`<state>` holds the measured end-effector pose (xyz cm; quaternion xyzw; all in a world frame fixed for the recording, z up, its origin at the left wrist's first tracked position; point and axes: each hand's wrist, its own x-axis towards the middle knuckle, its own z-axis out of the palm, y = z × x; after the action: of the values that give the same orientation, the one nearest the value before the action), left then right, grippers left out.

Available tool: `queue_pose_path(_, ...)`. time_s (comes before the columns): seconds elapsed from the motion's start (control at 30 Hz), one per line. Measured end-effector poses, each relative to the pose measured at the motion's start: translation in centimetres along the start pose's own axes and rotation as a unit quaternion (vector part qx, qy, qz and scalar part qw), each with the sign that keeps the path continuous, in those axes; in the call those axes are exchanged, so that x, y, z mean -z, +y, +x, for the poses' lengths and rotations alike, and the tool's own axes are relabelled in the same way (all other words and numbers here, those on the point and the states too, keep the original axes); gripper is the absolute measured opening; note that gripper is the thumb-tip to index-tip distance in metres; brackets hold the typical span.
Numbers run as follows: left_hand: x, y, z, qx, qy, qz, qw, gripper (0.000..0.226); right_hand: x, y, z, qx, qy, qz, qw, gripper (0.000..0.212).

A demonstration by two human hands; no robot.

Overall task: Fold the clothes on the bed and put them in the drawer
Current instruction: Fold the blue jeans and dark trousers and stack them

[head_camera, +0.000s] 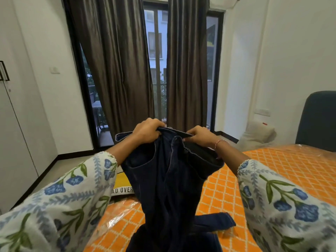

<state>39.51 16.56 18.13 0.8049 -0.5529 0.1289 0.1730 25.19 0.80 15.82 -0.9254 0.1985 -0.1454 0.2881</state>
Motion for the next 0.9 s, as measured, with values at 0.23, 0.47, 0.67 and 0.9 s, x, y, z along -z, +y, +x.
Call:
queue_pose_path(0.23,1.0,-4.7,-0.2,0.063,-0.038,-0.003,0.997,0.031,-3.4,5.1,-0.1,-0.158,0.15,-0.085,0.972,0.03)
queue_pose_path(0.47,-0.6,-8.5,-1.8,0.07,-0.124,0.04,0.989,0.026,1.0,1.6,0.1,-0.304,0.065,0.287,0.906,0.024)
queue_pose_path(0.67,-3.8,-7.6,-3.7,0.029,-0.037,0.012,0.999,0.018,4.2,-1.6,-0.1,-0.265,0.15,0.438,0.846,0.029)
queue_pose_path(0.9,-4.0,-6.5,-3.4,-0.162,0.129,0.213,0.955,0.034,5.6,-1.2,1.0,-0.257,0.279,0.361,0.852,0.014)
